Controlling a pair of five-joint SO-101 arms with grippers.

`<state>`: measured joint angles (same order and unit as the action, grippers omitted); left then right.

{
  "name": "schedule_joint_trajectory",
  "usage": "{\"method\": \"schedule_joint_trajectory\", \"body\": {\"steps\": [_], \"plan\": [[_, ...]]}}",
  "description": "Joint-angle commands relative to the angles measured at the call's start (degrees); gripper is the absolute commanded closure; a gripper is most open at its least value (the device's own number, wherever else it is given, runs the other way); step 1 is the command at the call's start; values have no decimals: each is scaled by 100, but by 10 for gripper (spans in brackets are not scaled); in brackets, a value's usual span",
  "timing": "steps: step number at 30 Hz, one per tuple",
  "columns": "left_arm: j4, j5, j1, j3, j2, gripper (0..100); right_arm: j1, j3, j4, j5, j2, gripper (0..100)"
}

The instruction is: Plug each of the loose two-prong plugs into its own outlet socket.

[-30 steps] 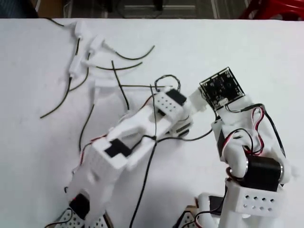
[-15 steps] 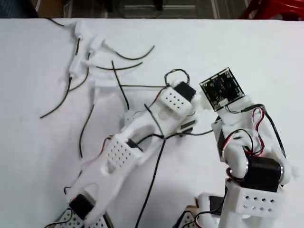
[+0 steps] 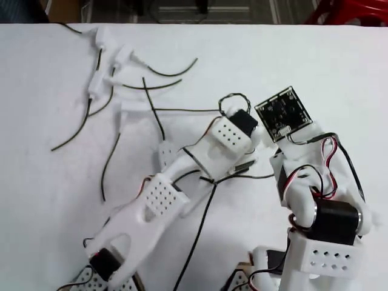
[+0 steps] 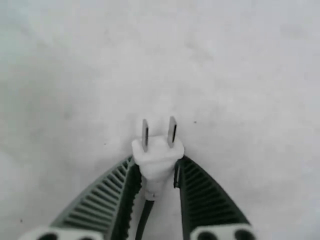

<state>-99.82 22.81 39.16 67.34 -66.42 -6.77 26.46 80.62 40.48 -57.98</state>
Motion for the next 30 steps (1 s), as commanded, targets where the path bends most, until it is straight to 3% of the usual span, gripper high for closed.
{"method": "schedule_joint_trajectory", "body": {"steps": [1, 9, 16, 24, 30], "plan": [[0, -9, 92, 193, 31, 977, -198, -97, -119, 44, -84, 978], [-211, -870, 338, 1055, -4, 977, -945, -510, -347, 44, -84, 979], [-255, -1345, 75, 1495, 57, 978, -1174, -1081, -321, -9, -84, 979], [-281, -1714, 40, 1398, 593, 978, -1165, -1231, -330, -9, -92, 979], [-281, -1881, 66, 211, 1657, 978, -1165, -1231, -356, -9, -92, 979]]}}
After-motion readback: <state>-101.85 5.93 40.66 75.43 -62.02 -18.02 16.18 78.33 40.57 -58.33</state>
